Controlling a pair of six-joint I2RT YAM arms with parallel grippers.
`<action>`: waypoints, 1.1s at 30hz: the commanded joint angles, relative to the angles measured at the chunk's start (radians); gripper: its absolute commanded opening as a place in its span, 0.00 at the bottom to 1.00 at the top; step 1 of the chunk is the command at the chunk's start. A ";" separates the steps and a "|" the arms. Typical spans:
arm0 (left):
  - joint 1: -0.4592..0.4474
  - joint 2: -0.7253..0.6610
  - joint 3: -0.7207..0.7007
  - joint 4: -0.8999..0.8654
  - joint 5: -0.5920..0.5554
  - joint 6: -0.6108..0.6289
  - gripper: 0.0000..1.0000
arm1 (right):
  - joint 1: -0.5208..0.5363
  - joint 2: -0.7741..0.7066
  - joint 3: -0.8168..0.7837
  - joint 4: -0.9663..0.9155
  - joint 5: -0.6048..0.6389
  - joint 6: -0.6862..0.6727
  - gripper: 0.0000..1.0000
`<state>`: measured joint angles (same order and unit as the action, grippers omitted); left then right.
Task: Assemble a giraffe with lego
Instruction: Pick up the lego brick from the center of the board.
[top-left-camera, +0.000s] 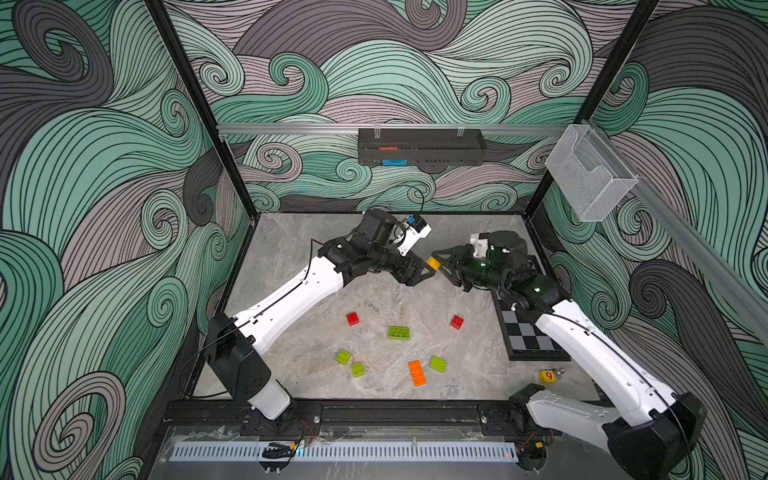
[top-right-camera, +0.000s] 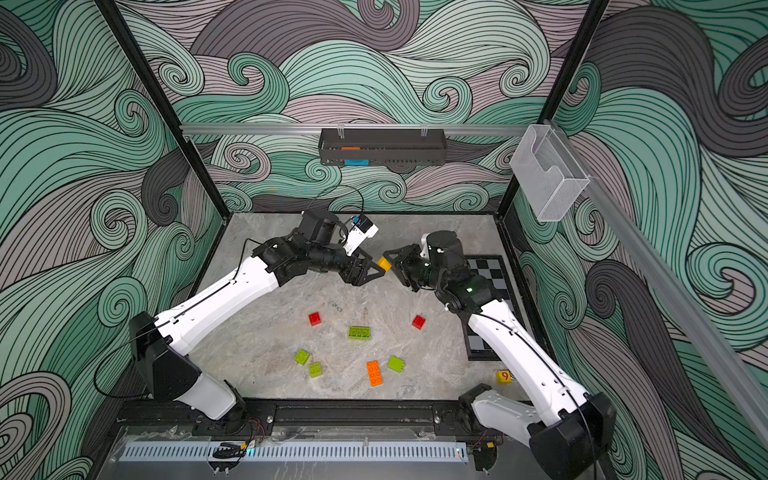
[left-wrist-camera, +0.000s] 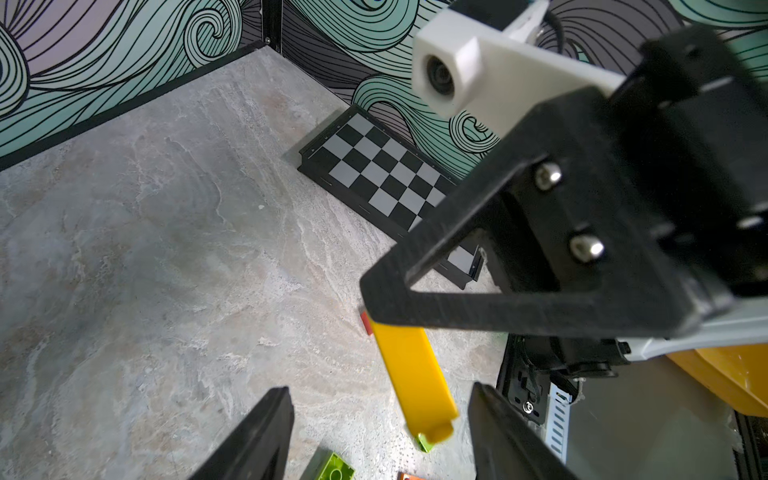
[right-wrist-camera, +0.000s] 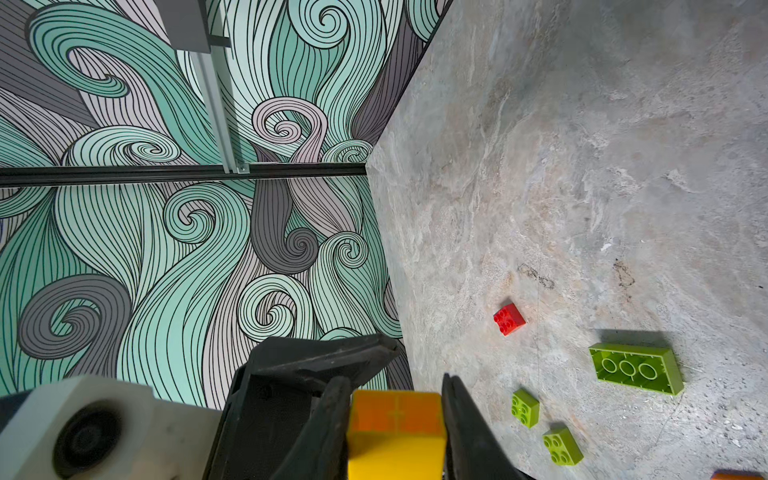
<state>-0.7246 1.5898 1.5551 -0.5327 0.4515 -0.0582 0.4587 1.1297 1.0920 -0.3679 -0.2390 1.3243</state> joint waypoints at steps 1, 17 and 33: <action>-0.007 0.024 0.044 0.031 -0.010 -0.040 0.61 | -0.002 -0.019 0.000 0.019 -0.012 -0.010 0.27; -0.010 -0.057 0.048 -0.072 -0.001 0.239 0.00 | -0.054 -0.072 -0.019 0.019 -0.118 -0.089 0.57; -0.010 -0.432 -0.509 0.619 -0.285 1.391 0.00 | -0.075 -0.050 -0.105 0.327 -0.447 0.085 0.63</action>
<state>-0.7361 1.1645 1.1767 -0.2760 0.2165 1.0100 0.3851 1.0538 0.9974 -0.1993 -0.5758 1.3273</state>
